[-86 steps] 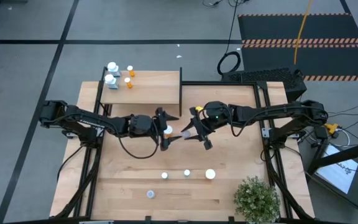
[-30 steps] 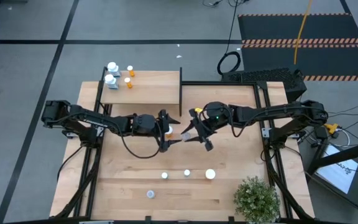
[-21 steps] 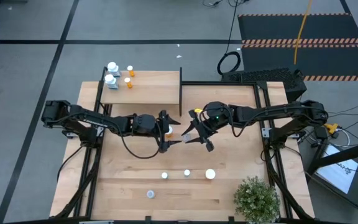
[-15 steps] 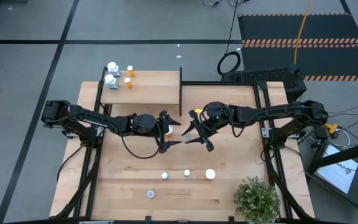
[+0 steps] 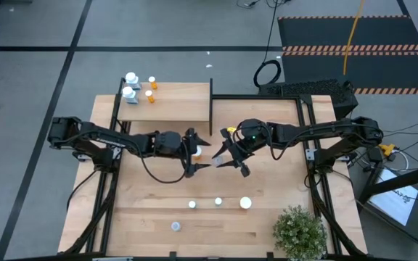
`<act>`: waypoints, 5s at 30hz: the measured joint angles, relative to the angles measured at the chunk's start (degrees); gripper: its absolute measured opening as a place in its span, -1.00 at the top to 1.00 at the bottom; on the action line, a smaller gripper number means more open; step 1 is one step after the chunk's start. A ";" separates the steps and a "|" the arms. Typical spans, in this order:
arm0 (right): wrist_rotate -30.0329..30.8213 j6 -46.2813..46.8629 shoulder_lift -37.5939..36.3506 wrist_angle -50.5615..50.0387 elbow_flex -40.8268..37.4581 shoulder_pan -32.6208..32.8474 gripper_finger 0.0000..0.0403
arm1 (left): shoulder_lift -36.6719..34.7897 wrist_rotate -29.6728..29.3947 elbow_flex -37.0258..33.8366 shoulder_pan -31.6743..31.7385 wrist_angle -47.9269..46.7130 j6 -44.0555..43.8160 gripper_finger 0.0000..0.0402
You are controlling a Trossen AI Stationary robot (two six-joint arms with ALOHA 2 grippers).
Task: Pick and place medicine bottles onto shelf by color
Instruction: Put the top transparent pill bottle on the shelf
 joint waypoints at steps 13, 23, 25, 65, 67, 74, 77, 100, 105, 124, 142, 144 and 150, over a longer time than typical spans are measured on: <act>1.31 0.00 0.02 0.76 0.00 -0.04 0.26 | -2.11 0.21 0.04 -3.63 6.54 -1.14 -0.95; 3.47 0.42 0.04 1.35 0.00 -0.04 0.26 | 1.69 -1.93 0.00 -0.38 6.42 -0.90 -0.95; 3.32 0.42 0.04 1.42 0.00 -0.04 0.26 | 1.71 -1.97 0.00 -0.20 6.23 -0.90 -0.95; 3.02 0.47 0.09 2.19 0.00 0.00 0.26 | -3.23 -2.68 0.02 -1.63 0.64 -1.30 -0.95; 3.04 0.52 0.09 2.53 0.00 0.00 0.26 | -2.97 -2.71 0.02 -1.63 0.78 -1.11 -0.95; 2.97 0.83 0.09 3.09 0.00 0.00 0.26 | -1.61 -3.02 0.04 -1.48 2.31 0.19 -0.95; 2.85 0.83 0.09 3.14 0.00 0.00 0.26 | -1.35 -1.63 -0.02 -1.43 2.12 0.26 -0.95; -6.07 -0.48 0.08 5.70 0.00 0.17 0.26 | -1.46 6.72 0.02 -1.41 7.20 -0.50 -0.83; -5.93 -1.53 0.07 5.70 0.00 0.37 0.26 | -1.46 8.04 0.02 -1.41 7.21 -2.18 -0.44; -4.20 -3.24 0.09 4.90 0.00 0.37 0.26 | 2.23 13.11 0.02 -0.53 12.28 -5.39 -0.39; -4.27 -4.24 -0.02 5.05 0.00 0.37 0.26 | 4.52 14.52 -0.07 -0.53 13.63 -2.95 0.14; -4.27 -4.26 -0.01 4.92 0.00 0.37 0.26 | 4.52 14.53 -0.07 -0.49 13.50 -2.61 0.16; -4.15 -4.20 0.00 4.83 0.00 0.37 0.26 | 4.48 14.60 -0.07 -0.10 13.48 -2.40 0.16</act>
